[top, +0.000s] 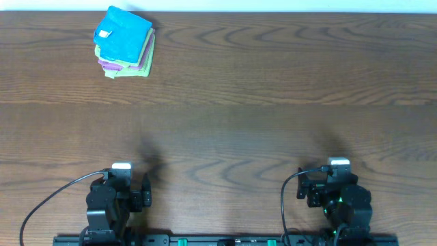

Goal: Fold the cloth

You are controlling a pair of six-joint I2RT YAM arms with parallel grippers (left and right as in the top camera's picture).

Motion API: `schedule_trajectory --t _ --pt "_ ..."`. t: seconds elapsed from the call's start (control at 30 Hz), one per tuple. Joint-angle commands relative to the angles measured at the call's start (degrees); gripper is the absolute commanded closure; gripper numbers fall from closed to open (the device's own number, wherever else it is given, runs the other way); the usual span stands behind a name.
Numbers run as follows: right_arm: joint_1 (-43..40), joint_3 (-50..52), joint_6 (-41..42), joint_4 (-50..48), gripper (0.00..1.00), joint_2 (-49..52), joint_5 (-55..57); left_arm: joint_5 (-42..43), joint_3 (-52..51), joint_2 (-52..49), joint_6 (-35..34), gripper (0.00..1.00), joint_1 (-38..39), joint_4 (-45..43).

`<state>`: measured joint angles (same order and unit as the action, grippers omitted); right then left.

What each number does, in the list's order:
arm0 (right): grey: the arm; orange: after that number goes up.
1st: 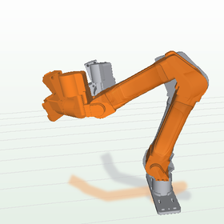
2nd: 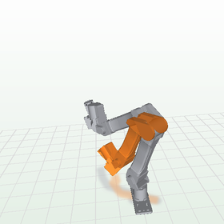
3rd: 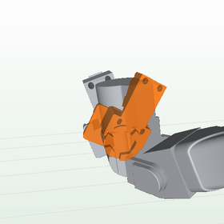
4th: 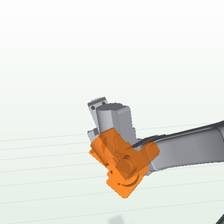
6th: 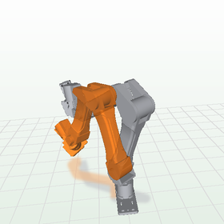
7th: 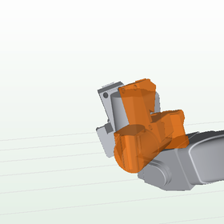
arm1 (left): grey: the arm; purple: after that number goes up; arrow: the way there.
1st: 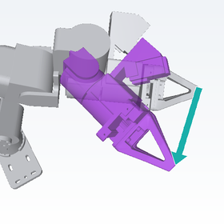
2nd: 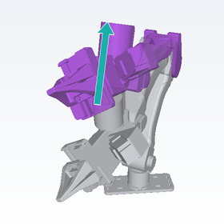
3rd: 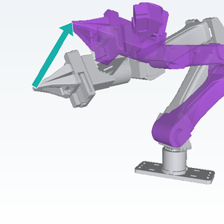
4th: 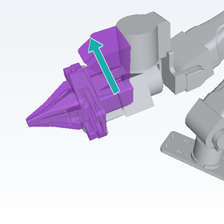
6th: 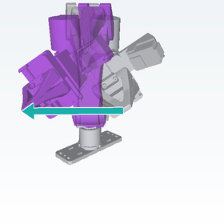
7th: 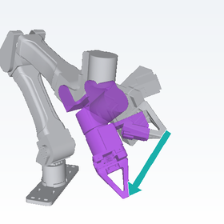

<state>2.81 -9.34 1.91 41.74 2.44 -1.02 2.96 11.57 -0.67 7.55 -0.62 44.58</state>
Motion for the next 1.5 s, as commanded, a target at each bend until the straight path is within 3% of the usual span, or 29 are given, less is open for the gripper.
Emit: schedule_trajectory --t 0.0,0.53,0.83,1.47 --pt "-0.4 0.1 0.6 0.3 0.01 -0.6 0.8 -0.4 -1.4 0.5 0.6 0.05 0.3 1.7" --pt "-0.4 0.1 0.6 0.3 0.01 -0.6 0.8 -0.4 -1.4 0.5 0.6 0.05 0.5 1.7" --pt "-0.4 0.1 0.6 0.3 0.01 -0.6 0.8 -0.4 -1.4 0.5 0.6 0.05 5.2 1.7" --pt "-0.4 0.1 0.6 0.3 0.01 -0.6 0.8 -0.4 -1.4 0.5 0.6 0.05 2.4 1.7"
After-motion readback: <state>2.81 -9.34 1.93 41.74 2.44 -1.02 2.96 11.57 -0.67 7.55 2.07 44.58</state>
